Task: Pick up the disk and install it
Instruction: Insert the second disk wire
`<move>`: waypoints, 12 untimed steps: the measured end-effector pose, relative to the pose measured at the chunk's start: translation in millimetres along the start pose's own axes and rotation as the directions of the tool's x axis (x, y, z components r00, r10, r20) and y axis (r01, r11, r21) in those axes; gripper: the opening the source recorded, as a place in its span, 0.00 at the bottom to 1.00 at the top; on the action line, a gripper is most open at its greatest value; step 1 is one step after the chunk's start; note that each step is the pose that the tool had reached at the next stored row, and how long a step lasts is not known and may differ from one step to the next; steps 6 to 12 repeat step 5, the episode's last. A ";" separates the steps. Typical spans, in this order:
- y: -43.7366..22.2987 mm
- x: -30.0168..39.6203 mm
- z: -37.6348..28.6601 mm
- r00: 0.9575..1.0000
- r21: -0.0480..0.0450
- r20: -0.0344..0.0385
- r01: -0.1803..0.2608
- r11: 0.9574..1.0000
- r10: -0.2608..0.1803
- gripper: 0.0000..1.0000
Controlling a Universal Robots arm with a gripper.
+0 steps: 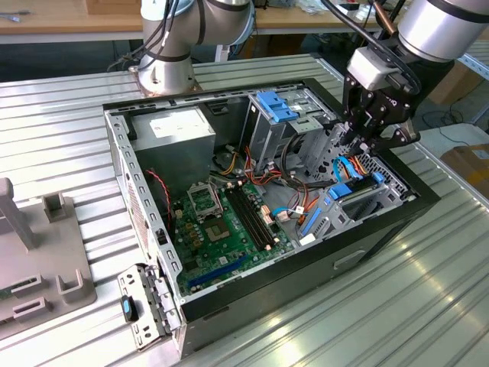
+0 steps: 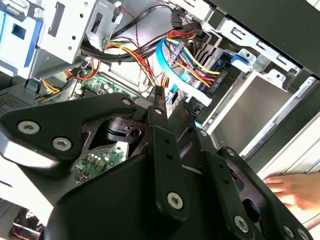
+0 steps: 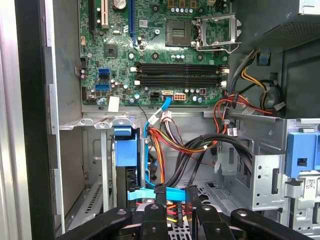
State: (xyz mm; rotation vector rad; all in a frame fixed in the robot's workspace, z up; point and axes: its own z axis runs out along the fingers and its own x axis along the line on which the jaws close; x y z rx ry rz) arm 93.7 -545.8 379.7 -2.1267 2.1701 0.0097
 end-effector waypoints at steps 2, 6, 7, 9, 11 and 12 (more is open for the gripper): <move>0.3 0.0 0.0 1.000 0.000 0.000 0.000 1.000 0.000 0.29; 0.5 0.0 0.0 1.000 0.000 0.000 0.000 1.000 0.000 0.29; 0.5 0.0 0.0 1.000 0.000 0.000 0.000 1.000 0.000 0.29; 0.5 0.0 0.0 1.000 0.000 0.000 0.000 1.000 0.000 0.29; 0.5 0.0 0.0 1.000 0.000 0.000 0.000 1.000 0.000 0.29; 0.5 0.0 0.0 1.000 0.000 0.000 0.000 1.000 0.000 0.29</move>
